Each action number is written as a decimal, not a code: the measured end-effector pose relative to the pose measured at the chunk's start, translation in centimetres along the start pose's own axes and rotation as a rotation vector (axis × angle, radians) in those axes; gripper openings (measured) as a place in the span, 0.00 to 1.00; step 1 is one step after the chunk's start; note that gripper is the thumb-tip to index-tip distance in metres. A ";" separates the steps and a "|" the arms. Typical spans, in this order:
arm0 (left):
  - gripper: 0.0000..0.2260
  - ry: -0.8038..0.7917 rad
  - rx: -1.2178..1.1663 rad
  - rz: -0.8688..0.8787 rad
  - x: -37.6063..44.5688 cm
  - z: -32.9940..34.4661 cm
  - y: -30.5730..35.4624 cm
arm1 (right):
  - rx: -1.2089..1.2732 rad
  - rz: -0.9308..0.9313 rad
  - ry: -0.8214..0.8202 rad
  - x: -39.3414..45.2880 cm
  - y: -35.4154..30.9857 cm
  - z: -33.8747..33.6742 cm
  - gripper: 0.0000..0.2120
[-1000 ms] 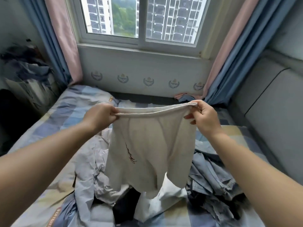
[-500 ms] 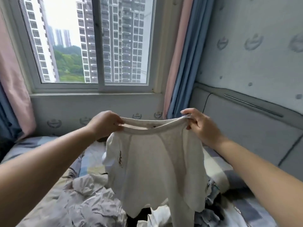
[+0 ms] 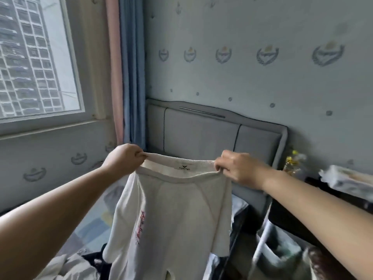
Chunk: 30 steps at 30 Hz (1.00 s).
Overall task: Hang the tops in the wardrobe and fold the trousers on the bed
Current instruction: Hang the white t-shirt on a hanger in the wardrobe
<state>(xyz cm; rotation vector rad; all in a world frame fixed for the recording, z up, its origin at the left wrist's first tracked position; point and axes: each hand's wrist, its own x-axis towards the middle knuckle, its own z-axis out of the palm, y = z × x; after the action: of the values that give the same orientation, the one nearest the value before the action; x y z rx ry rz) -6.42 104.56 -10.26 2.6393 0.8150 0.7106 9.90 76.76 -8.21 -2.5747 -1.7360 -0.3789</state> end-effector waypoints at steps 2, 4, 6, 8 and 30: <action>0.16 -0.035 -0.022 0.099 0.3 1.5 3.0 | 0.011 0.087 -0.001 -3.7 1.4 -0.7 0.09; 0.11 -0.075 -0.043 0.153 0.2 3.1 6.0 | -0.015 0.125 -0.039 -7.3 2.7 -1.3 0.08; 0.08 -0.099 -0.088 0.210 0.0 4.7 9.3 | -0.057 0.169 -0.070 -11.2 4.2 -1.8 0.10; 0.06 -0.158 -0.262 0.200 -0.5 5.9 12.5 | -0.107 0.220 -0.063 -14.8 5.6 -2.2 0.08; 0.13 -1.381 -1.785 -0.148 -25.1 11.5 61.9 | -0.191 1.140 0.181 -66.6 15.0 -17.5 0.08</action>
<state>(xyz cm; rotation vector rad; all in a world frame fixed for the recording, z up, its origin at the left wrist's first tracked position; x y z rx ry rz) 9.30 38.90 -4.17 0.8456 -0.1687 -0.4318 -3.32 7.71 -3.10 -2.9802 -0.0260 -0.6665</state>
